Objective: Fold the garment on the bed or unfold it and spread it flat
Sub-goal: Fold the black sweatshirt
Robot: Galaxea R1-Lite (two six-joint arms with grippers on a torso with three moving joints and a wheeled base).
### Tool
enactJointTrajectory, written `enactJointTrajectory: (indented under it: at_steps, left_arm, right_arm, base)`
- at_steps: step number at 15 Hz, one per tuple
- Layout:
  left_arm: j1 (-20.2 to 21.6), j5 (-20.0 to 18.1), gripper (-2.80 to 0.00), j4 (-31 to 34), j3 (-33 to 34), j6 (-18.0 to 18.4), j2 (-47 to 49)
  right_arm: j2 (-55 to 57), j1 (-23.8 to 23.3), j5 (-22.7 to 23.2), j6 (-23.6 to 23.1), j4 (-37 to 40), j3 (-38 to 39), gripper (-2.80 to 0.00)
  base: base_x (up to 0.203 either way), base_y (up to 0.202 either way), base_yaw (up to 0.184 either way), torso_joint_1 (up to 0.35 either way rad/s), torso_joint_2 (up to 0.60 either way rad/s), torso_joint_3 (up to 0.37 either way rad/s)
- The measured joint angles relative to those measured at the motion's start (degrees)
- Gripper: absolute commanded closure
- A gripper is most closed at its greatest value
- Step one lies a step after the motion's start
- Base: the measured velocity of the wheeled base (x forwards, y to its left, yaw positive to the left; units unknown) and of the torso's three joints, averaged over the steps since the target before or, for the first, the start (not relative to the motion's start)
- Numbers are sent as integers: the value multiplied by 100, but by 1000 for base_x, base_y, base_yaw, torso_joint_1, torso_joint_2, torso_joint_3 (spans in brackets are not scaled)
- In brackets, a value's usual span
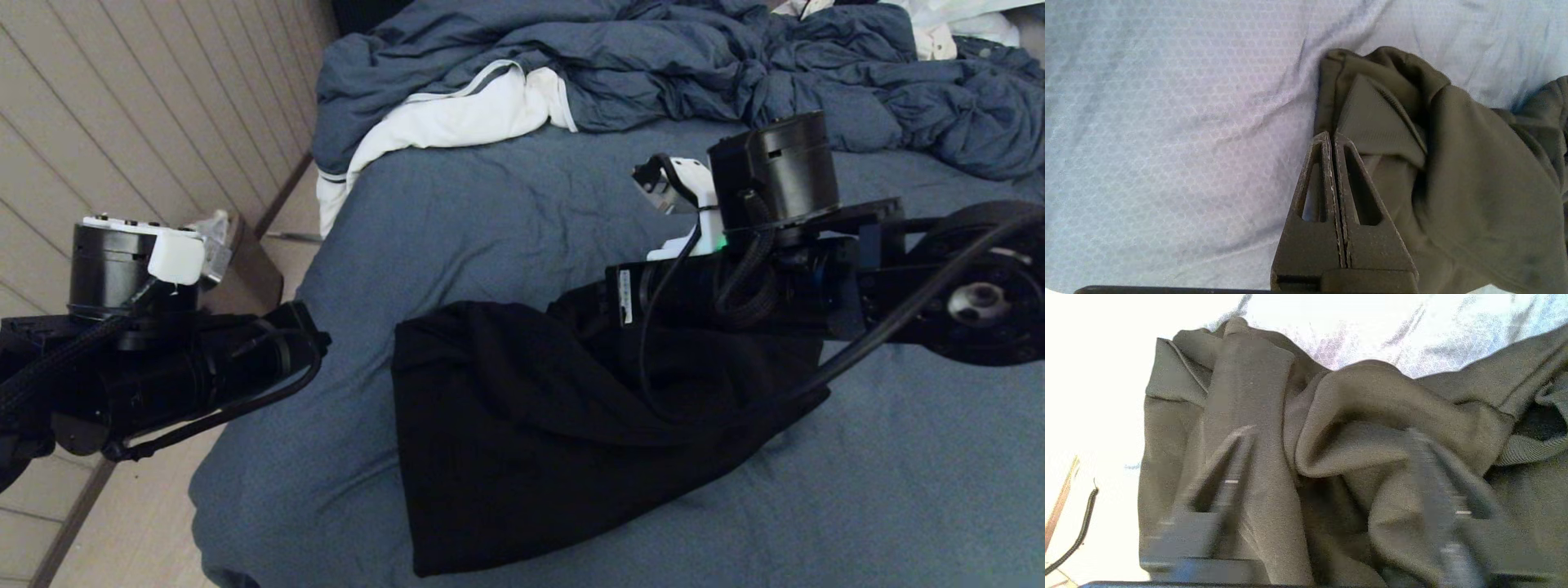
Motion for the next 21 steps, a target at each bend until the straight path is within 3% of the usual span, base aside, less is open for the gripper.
enactJointTrajectory:
  at_steps: [4, 9, 14, 21]
  left_arm:
    - [-2, -9, 0, -2, 67, 1, -7]
    - [-2, -14, 0, -110, 185, 1, 15]
    - [-7, -28, 0, -121, 215, 1, 73]
    - [-7, -141, 0, -121, 250, 1, 93]
  right_arm:
    - [47, 199, -3, 10, -30, 340, 0]
    - [288, 277, 8, 94, -179, 1319, 0]
    - [439, 548, 6, 189, -1561, 2684, 0]
    - [795, 764, 5, 273, -2026, 3234, 0]
  base:
    - [0, 0, 0, 0, 0, 0]
    - [0, 0, 0, 0, 0, 0]
    - [0, 0, 0, 0, 0, 0]
    - [0, 0, 0, 0, 0, 0]
